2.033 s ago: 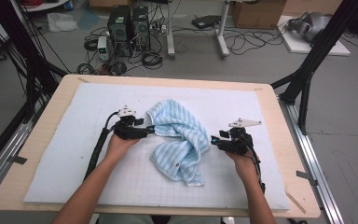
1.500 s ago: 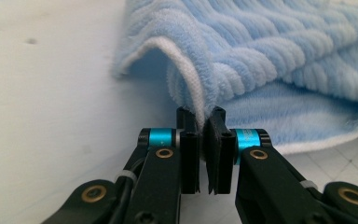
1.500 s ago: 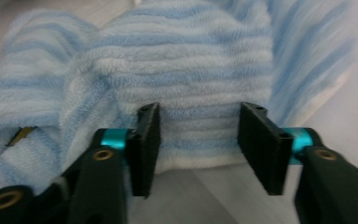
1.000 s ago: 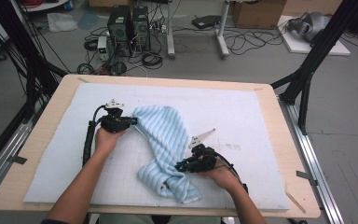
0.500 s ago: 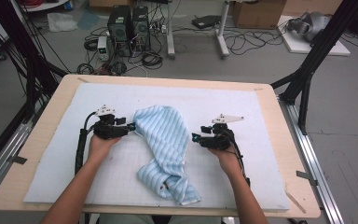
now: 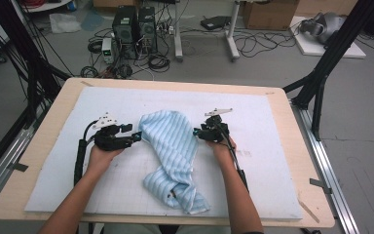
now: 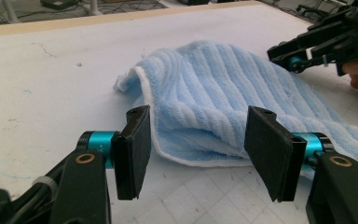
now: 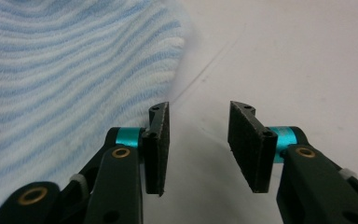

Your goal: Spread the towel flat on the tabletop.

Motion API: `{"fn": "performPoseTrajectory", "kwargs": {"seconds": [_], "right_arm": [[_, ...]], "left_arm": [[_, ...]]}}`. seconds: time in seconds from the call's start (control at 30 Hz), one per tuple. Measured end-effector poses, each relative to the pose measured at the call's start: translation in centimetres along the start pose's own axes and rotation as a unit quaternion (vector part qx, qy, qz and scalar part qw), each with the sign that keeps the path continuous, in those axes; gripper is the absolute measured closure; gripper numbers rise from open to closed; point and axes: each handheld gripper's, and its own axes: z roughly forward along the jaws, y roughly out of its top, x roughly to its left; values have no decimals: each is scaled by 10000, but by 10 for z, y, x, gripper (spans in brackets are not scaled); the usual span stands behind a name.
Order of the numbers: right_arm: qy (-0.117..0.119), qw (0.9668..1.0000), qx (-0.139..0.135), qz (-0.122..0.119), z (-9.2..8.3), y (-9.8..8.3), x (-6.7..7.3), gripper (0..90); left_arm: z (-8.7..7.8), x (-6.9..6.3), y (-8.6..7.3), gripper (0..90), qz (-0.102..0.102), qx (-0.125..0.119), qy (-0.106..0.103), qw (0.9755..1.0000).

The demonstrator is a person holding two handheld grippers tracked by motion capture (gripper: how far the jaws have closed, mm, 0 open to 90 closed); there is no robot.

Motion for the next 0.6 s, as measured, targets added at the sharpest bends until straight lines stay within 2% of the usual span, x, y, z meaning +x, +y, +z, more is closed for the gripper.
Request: {"fn": "performPoseTrajectory", "kwargs": {"seconds": [0.03,0.1,0.2,0.27,0.33,0.4,0.43,0.5,0.57,0.6], "right_arm": [[-65,10000,-3,-8,3,1,2,563],[25,10000,1,12,8,6,5,537],[20,9997,69,-214,15,12,16,502],[43,9993,108,-367,21,15,23,434],[-1,9990,154,-429,26,18,29,393],[-35,9987,196,-476,28,21,31,394],[-34,9985,224,-499,28,22,31,404],[55,9982,268,-535,28,23,32,478],[173,9985,269,-450,28,24,30,571],[214,9988,266,-361,27,24,29,646]], "left_arm": [[0,0,0,414,-36,-28,12,10000],[-1,2,0,414,-55,-36,24,10000],[-2,4,-1,414,-116,-63,84,9999],[-4,5,-1,414,-159,-85,98,9998],[-4,7,-1,414,-186,-96,115,9997],[-4,7,-1,415,-195,-102,112,9997],[-4,7,-1,415,-185,-95,120,9997],[-3,6,-2,416,-166,-70,103,9998],[-2,6,-2,416,-158,-52,109,9998],[-1,6,-2,416,-162,-39,95,9998]]}}
